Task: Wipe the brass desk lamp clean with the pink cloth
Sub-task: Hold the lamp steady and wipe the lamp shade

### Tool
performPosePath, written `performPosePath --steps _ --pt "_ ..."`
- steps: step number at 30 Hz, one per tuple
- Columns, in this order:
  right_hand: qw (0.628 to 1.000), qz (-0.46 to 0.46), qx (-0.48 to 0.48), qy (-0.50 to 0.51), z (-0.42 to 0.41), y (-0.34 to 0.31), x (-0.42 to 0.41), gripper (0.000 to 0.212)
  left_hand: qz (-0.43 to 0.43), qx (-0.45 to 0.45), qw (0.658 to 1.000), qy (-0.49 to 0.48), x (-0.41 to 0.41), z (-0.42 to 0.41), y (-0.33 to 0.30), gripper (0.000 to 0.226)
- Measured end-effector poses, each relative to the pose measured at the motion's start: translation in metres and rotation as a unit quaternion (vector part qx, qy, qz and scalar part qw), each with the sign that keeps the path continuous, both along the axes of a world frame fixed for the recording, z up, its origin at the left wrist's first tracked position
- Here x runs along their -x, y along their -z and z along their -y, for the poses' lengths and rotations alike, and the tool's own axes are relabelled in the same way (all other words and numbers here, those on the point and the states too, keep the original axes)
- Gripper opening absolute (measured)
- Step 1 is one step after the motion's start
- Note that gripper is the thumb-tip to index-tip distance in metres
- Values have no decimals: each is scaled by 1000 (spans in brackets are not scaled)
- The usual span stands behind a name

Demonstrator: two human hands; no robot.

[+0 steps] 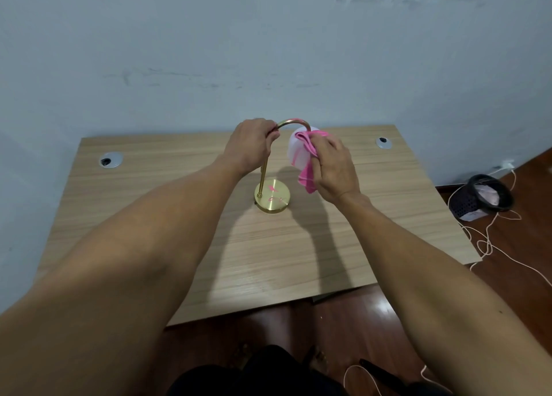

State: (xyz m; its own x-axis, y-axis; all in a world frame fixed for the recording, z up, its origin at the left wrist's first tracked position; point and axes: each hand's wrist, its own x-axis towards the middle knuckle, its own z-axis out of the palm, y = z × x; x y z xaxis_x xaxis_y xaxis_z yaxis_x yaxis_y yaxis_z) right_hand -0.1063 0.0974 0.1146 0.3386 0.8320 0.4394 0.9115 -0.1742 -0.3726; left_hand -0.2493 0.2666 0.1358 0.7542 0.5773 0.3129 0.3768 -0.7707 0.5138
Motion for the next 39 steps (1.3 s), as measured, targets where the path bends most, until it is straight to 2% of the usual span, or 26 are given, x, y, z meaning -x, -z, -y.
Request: performPosePath --steps 4,7,9,11,15,18,20,23,25,27,30,32,39 --pt "980 164 112 19 -14 5 6 55 0 -5 1000 8 -2 0 -1 24" --pt "968 201 135 63 -28 9 18 53 -5 -12 1000 8 -1 -2 -1 25" --pt "976 175 117 60 -24 9 17 60 -7 -12 1000 9 0 -2 -2 25" --pt "991 99 83 37 -12 5 11 65 -7 -5 1000 6 0 0 -3 24" --pt "999 -12 -17 40 5 5 3 42 -7 2 1000 -2 -1 2 -3 23" --pt "992 -91 -42 72 2 3 -1 31 -11 3 1000 -3 -1 2 -3 22" --pt "994 -76 -37 71 0 0 -1 29 -10 2 1000 -4 -1 2 -2 23" --pt "1000 15 23 9 -2 -5 5 37 -12 -3 1000 -4 -1 2 -2 23" --pt "998 41 52 -8 -5 -3 7 38 -14 -6 1000 -1 -1 1 -2 24" --pt "999 22 30 21 -7 -1 2 33 -16 -2 1000 2 0 1 -3 24" --pt "994 -56 -37 83 -2 3 -7 23 -14 2 1000 0 1 1 -4 23" --pt "990 -96 -45 98 2 3 -15 22 -12 3 1000 -2 1 2 -4 22" --pt "986 -149 -42 59 8 10 -1 50 -9 12 1000 0 2 4 -4 22"
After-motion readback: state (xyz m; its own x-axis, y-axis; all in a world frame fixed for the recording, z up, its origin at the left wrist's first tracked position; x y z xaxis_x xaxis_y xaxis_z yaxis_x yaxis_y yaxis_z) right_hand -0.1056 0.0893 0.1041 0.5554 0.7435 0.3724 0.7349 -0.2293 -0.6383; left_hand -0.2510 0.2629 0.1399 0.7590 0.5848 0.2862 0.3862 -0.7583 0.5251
